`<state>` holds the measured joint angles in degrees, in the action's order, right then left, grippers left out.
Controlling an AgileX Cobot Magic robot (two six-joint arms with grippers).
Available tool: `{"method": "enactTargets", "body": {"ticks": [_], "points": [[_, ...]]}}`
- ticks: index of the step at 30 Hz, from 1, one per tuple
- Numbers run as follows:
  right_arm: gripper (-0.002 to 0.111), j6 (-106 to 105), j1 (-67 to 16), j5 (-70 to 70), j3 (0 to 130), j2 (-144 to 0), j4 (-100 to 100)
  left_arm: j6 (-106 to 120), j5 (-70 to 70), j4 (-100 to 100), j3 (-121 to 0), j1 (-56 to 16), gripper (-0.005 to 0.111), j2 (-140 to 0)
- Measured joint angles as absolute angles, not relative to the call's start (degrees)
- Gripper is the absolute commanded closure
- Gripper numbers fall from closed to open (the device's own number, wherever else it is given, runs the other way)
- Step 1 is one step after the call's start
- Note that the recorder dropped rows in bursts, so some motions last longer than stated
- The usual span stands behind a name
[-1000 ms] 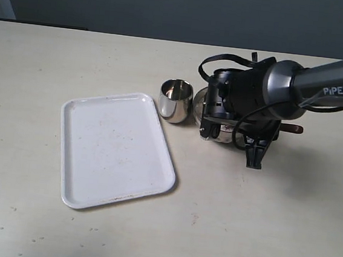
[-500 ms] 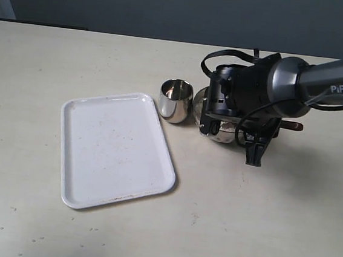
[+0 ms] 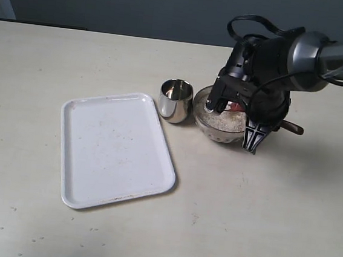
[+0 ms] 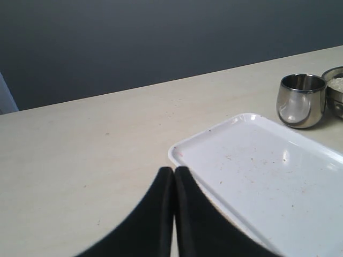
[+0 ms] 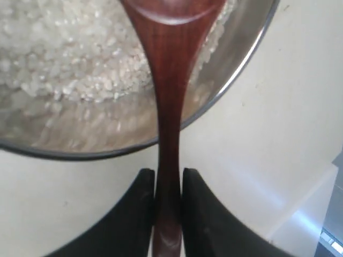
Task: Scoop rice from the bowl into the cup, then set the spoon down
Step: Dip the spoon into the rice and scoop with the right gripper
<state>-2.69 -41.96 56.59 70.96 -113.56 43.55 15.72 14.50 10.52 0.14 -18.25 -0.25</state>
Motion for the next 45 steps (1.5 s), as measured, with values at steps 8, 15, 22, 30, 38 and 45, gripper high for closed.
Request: {"method": "enactTargets", "body": {"ticks": [8,15,22,30,38,45], "points": [[0.109,-9.2,-41.7,55.1,71.5,-113.6,36.6,15.7,14.5,10.5,0.1,-18.3,0.106,-0.2],[0.109,-9.9,-40.8,54.8,71.5,-113.4,34.4,15.7,14.5,10.5,0.1,-18.3,0.106,-0.2],[0.109,-10.1,-40.8,54.3,71.5,-112.7,32.6,15.7,14.5,10.5,0.1,-18.3,0.106,-0.2],[0.109,-11.5,-40.8,54.8,75.7,-111.7,29.9,15.7,14.5,10.5,0.1,-18.3,0.106,-0.2],[0.109,-13.0,-40.8,55.4,79.6,-111.7,27.8,15.7,14.5,10.5,0.1,-18.3,0.106,-0.2],[0.109,-13.0,-40.8,54.1,80.0,-111.7,27.5,15.7,14.5,10.5,0.1,-18.3,0.106,-0.2]]}}
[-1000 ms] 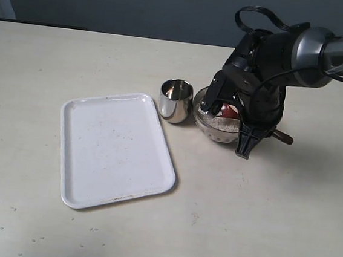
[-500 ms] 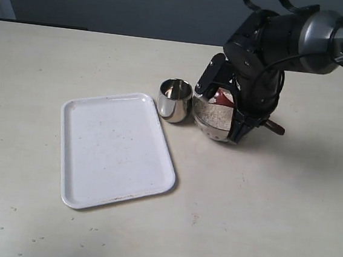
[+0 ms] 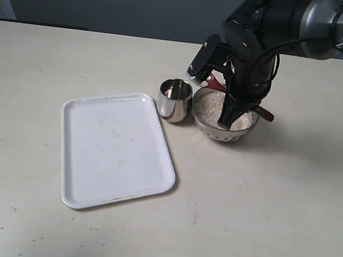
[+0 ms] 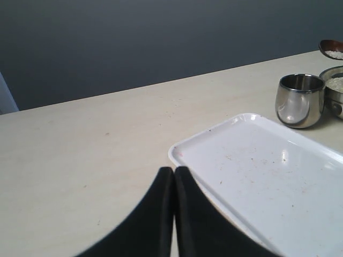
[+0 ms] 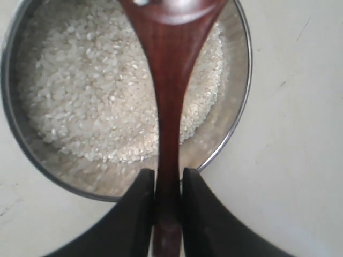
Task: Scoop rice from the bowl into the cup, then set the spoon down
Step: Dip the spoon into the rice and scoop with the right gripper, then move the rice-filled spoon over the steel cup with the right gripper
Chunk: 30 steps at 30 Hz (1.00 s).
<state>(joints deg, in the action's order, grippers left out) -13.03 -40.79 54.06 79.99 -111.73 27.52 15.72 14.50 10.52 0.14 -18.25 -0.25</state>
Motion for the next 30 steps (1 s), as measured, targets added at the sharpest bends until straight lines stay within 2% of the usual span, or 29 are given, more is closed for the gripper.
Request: {"method": "enactTargets", "body": {"ticks": [11,16,30], "points": [[0.109,-13.6,-40.8,54.2,80.5,-112.1,27.2,15.7,14.5,10.5,0.1,-18.3,0.106,-0.2],[0.109,-14.6,-40.9,59.1,86.8,-116.4,26.8,15.7,14.5,10.5,0.1,-18.3,0.106,-0.2],[0.109,-15.6,-47.0,63.4,90.9,-121.8,30.2,15.7,14.5,10.5,0.1,-18.3,0.106,-0.2]]}}
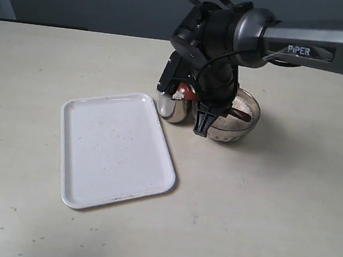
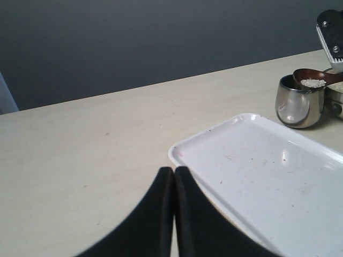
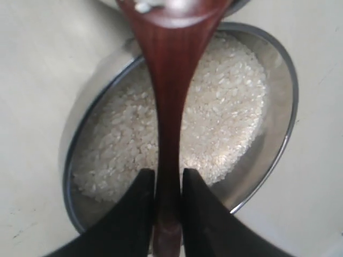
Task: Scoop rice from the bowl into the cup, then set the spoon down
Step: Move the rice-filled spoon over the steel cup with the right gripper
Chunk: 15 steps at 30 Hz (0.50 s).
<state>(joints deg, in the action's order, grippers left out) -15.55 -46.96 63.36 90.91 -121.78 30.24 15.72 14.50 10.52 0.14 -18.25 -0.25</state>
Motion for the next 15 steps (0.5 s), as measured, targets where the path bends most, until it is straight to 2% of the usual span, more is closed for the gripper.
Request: {"method": "enactTargets", "body": {"ticks": [15], "points": [[0.109,-15.7,-47.0,63.7,91.4,-121.8,32.2,15.7,14.5,10.5,0.1,-18.3,0.106,-0.2]]}}
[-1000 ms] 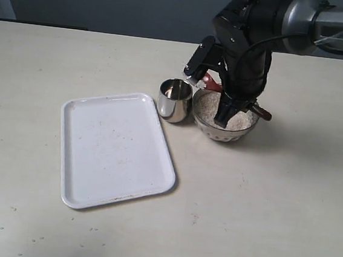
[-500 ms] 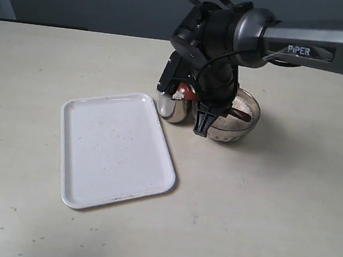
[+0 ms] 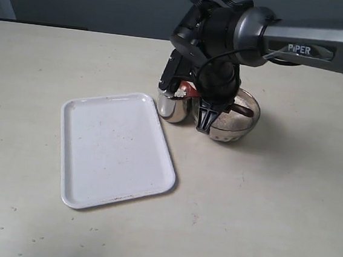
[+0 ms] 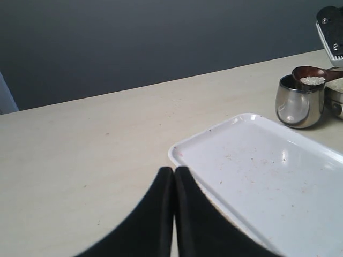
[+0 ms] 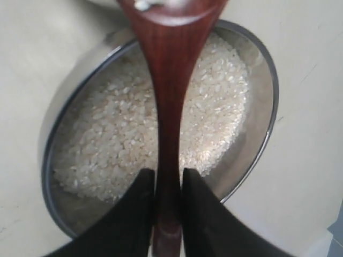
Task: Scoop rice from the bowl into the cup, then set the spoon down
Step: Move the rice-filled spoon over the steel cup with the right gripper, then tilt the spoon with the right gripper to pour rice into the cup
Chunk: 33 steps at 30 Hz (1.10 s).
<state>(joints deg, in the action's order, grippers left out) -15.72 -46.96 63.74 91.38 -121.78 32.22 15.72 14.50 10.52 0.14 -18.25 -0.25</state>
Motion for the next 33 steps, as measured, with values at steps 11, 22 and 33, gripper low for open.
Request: {"method": "enactTargets", "body": {"ticks": [11,22,33], "points": [[0.109,-15.6,-44.9,62.6,96.5,-121.8,31.2,15.7,14.5,10.5,0.1,-18.3,0.106,-0.2],[0.109,-16.7,-44.7,62.6,96.8,-124.1,30.5,15.7,14.5,10.5,0.1,-18.3,0.106,-0.2],[0.109,-16.6,-44.7,62.6,96.8,-124.7,33.9,15.7,14.5,10.5,0.1,-18.3,0.106,-0.2]]}}
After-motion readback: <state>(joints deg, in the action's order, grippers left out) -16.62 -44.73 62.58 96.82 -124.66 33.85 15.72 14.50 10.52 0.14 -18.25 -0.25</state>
